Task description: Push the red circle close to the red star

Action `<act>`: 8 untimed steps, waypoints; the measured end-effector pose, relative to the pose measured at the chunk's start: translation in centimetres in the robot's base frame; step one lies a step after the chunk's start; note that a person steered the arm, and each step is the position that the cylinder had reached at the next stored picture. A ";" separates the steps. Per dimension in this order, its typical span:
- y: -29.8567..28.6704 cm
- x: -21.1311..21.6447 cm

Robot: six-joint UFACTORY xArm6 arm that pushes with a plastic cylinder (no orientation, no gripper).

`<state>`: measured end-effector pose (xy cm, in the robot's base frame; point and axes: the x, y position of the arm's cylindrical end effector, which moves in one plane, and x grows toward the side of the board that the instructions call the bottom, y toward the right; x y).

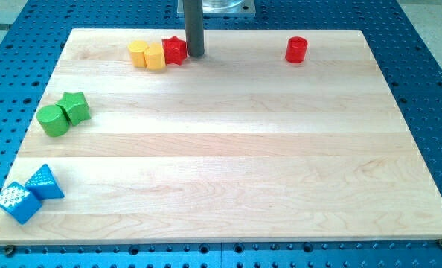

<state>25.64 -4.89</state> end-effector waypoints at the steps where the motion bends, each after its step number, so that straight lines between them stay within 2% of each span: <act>1: -2.5 0.0; 2: 4.1 -0.8; 3: 16.5 -2.2; 4: 23.4 -3.6; 5: 25.8 -1.1; 6: 16.4 0.5; 7: 12.2 0.7; 8: 16.5 2.8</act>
<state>28.45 11.62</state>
